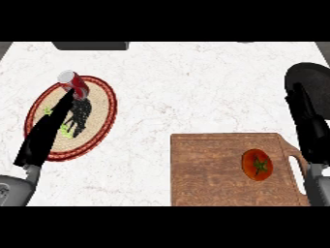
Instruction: Pick the tomato from the cutting board and place it in the pan
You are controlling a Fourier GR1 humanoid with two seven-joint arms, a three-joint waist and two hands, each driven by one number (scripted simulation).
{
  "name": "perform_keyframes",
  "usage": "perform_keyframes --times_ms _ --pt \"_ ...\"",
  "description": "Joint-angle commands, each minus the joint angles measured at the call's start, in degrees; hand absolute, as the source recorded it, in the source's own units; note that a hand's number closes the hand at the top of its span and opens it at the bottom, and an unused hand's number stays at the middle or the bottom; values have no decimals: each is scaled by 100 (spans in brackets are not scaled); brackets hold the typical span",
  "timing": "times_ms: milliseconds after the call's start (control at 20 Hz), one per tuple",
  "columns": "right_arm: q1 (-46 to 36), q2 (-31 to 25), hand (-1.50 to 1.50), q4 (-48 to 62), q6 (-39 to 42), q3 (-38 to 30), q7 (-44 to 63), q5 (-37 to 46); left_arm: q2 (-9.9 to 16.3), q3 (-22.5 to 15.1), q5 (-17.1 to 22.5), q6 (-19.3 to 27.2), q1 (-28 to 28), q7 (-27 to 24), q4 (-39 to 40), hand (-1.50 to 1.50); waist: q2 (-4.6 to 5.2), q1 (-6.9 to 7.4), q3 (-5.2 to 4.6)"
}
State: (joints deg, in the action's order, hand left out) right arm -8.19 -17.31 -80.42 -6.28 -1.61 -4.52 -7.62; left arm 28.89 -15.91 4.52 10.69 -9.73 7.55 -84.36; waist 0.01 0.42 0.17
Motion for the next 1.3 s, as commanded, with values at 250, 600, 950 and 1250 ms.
perform_keyframes --times_ms 250,600,950,1250 --pt "-349 -734 150 -255 3087 1308 -1226 -228 -530 723 541 452 -455 -164 -324 0 -7 247 -3" --pt "1145 -1465 -150 -398 1459 -174 -4460 999 -720 989 777 458 -11 -530 -140 0 -35 -266 -5" --pt "1897 -3056 -150 -940 2294 -1221 -4699 977 -741 1106 806 311 10 -574 -125 0 -31 -179 -24" --pt "1952 -3790 -150 -2129 2574 -1511 -3142 1226 -701 1118 789 139 -29 -483 -117 0 -25 -136 -30"
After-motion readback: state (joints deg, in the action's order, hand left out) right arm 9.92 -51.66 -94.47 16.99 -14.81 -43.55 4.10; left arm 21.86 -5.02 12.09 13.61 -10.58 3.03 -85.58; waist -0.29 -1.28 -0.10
